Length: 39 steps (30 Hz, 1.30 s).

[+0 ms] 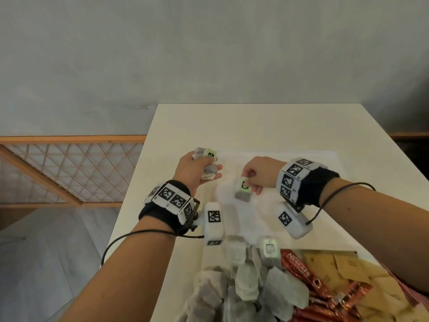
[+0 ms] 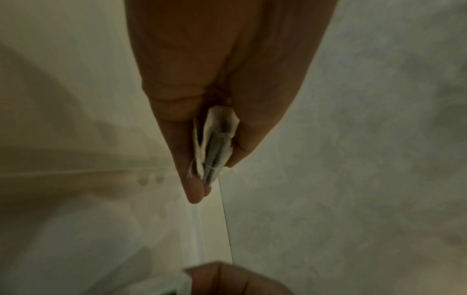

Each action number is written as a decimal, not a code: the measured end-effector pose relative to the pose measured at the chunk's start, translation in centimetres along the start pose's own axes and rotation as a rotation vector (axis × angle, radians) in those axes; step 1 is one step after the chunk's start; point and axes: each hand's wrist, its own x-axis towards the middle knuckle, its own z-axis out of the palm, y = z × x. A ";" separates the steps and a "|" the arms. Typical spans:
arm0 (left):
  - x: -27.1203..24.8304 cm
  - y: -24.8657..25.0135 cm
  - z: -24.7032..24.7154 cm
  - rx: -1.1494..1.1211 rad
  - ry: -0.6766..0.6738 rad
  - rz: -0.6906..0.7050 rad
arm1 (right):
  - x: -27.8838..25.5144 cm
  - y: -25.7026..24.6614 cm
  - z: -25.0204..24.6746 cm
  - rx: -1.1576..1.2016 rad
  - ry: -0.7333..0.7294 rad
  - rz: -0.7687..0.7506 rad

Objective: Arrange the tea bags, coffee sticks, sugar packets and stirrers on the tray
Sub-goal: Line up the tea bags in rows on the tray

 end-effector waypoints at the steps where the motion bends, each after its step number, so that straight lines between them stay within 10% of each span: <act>1: 0.7 0.0 -0.1 0.003 0.004 -0.012 | 1.3 0.0 0.0 -0.023 0.089 -0.030; 5: 2.9 -0.1 -0.4 -0.007 0.009 -0.068 | 5.6 0.0 -0.4 0.074 0.344 -0.130; 25: 3.3 -0.3 -2.1 -0.110 -0.066 -0.031 | 10.1 -0.4 -1.8 0.335 0.526 -0.180; 39: 1.3 0.0 1.2 0.083 -0.146 0.026 | 3.9 -0.2 -1.6 0.667 0.191 -0.149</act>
